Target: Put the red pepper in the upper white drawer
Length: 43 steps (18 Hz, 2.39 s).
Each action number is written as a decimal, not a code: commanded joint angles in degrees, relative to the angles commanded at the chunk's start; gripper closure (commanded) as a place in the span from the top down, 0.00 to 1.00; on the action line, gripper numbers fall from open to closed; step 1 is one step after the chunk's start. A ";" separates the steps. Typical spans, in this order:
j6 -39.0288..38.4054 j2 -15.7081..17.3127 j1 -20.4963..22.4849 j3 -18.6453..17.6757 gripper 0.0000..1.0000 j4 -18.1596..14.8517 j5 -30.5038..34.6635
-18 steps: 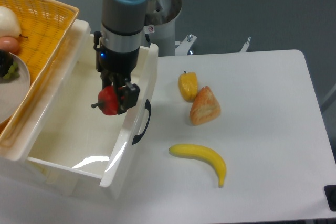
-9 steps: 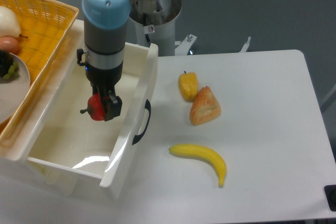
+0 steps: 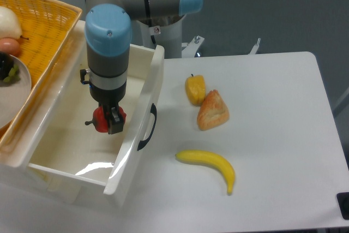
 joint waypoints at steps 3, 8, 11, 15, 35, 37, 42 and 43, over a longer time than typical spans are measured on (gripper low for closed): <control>0.09 -0.09 0.00 -0.61 0.15 0.09 0.00; 0.00 -0.26 -0.09 -1.49 0.20 0.88 0.26; 0.00 -0.35 -1.32 -2.02 0.24 0.88 2.11; 0.00 -0.35 -1.41 -2.20 0.46 0.97 2.20; -2.63 3.07 4.29 -1.32 0.98 8.34 -8.93; -4.74 3.86 7.37 0.08 0.99 8.35 -13.78; -11.24 5.09 10.36 1.49 1.00 8.61 -16.95; -12.82 5.18 11.50 1.49 1.00 8.70 -18.09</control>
